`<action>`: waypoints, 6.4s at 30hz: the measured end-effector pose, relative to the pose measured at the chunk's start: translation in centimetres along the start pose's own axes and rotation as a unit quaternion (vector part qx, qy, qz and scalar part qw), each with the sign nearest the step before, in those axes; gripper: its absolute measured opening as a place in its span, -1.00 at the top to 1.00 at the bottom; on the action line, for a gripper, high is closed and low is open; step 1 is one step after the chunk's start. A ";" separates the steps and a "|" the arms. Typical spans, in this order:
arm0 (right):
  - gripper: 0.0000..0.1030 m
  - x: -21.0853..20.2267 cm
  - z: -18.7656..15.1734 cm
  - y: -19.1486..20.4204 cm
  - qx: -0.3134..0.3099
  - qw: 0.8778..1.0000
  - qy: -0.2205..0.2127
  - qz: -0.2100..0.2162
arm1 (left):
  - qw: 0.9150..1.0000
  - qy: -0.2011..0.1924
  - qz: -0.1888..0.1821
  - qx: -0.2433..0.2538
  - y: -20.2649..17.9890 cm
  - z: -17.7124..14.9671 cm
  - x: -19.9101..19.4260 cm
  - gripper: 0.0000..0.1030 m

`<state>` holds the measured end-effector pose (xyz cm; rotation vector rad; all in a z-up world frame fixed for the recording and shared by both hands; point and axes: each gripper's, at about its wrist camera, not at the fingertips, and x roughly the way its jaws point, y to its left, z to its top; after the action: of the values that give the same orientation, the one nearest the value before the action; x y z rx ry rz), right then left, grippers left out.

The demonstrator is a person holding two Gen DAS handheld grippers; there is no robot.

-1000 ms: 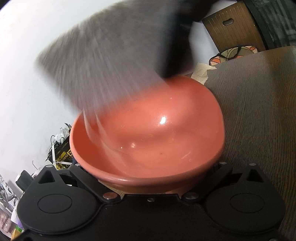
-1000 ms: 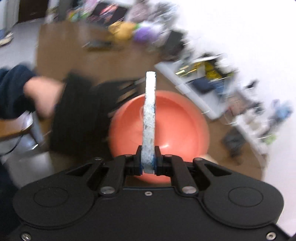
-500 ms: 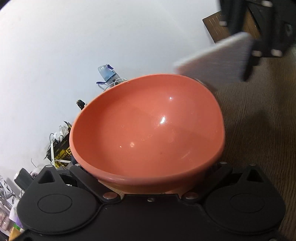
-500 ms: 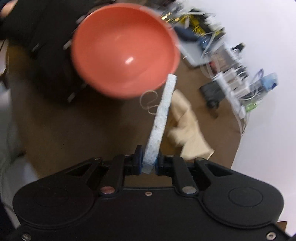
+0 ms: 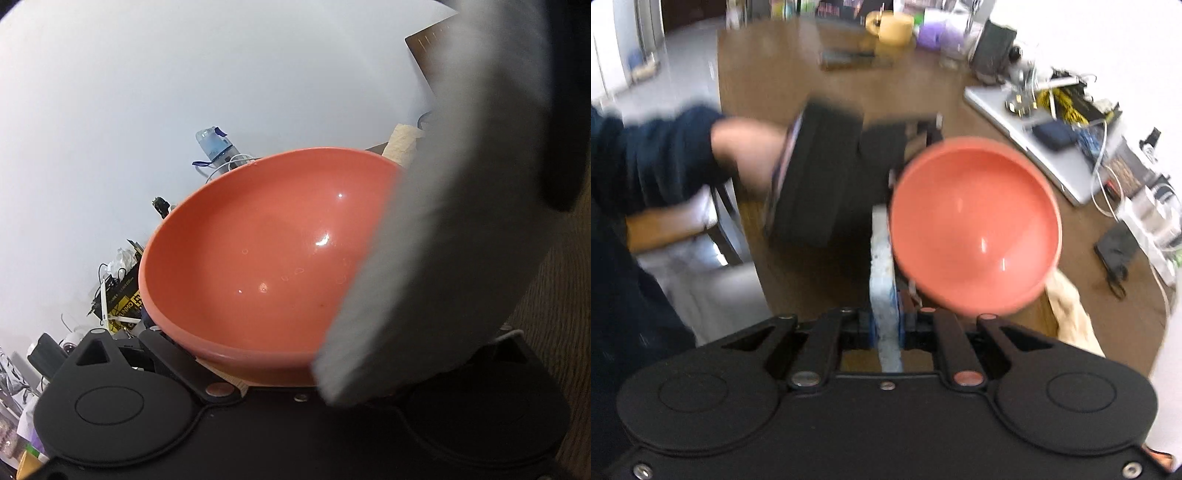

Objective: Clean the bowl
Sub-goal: 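Swipe the sponge over the bowl's outer side with the right gripper, then scrub inside the bowl with the sponge in the right gripper while the left gripper holds the rim, then press the sponge against the bowl's inner wall with the right gripper while the left gripper holds it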

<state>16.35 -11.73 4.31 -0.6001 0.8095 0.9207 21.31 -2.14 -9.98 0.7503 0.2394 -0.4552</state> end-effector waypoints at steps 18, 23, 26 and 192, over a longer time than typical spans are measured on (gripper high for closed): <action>0.77 -2.0 6.3 -3.7 0.007 0.993 -0.117 -0.009 | 1.000 -0.003 0.008 0.009 -0.3 0.4 -0.1 -0.95; 0.77 -2.0 7.2 -4.4 -0.001 0.989 -0.143 -0.041 | 1.000 -0.002 0.008 0.008 -0.8 0.6 -0.8 -0.95; 0.77 -1.5 7.0 -4.7 -0.010 0.987 -0.141 -0.072 | 1.000 0.001 0.004 0.001 0.4 0.7 -0.9 -0.95; 0.77 1.7 -7.1 0.1 0.157 0.962 -0.169 -0.145 | 1.000 -0.001 0.019 0.006 -4.7 -1.0 -2.4 -0.93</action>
<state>14.40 -16.25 -1.13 -0.2629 0.5246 0.5863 16.94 -3.71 -12.61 0.7657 0.2214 -0.4223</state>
